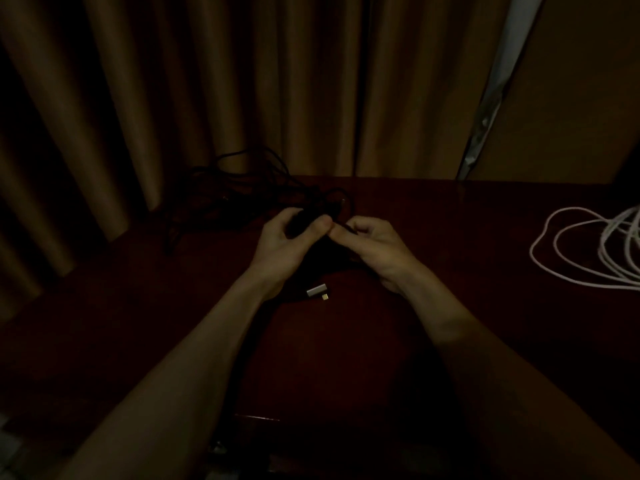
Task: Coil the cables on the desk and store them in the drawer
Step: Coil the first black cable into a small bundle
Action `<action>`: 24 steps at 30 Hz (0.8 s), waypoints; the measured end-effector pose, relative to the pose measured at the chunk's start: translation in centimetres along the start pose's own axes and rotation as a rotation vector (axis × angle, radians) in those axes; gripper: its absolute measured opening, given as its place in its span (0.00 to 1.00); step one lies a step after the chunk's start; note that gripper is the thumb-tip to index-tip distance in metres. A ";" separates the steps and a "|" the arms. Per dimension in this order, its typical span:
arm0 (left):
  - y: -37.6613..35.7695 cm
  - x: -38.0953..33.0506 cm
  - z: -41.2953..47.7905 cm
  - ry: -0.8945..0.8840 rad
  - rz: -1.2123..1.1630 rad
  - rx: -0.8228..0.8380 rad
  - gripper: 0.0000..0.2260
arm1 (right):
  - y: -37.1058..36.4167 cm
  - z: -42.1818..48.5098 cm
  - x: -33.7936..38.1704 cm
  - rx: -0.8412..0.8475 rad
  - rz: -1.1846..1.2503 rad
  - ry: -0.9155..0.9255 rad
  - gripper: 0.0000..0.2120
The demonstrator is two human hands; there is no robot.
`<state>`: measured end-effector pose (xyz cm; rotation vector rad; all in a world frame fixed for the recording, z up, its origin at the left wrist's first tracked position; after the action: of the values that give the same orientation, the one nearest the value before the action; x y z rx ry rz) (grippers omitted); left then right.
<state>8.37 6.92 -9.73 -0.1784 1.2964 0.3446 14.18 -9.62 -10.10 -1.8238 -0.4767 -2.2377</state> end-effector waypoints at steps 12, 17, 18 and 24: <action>0.0 -1.0 0.3 0.300 -0.362 -0.030 0.21 | -0.5 -0.1 1.1 -0.022 0.044 0.010 0.15; 0.0 -0.9 0.3 0.376 -0.442 0.021 0.23 | -0.3 -0.3 1.2 -0.012 0.125 -0.071 0.16; -0.1 -0.9 0.2 0.386 -0.428 0.040 0.24 | -0.3 -0.2 1.1 0.003 0.140 -0.074 0.15; -0.2 -0.6 0.6 0.356 -0.209 -0.014 0.26 | -0.5 -0.3 0.8 0.001 0.064 -0.034 0.15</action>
<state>8.80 6.85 -8.96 -0.3976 1.6103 0.1454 13.60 -9.24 -9.41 -1.8526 -0.4188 -2.1675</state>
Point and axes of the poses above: each hand's wrist, its own z-axis towards the middle knuckle, its own y-axis out of the back of the hand, x = y × z, the point moved 1 cm from there along z, towards the middle knuckle, and after that the axes turned 6 degrees about -x, right-handed, at the moved point
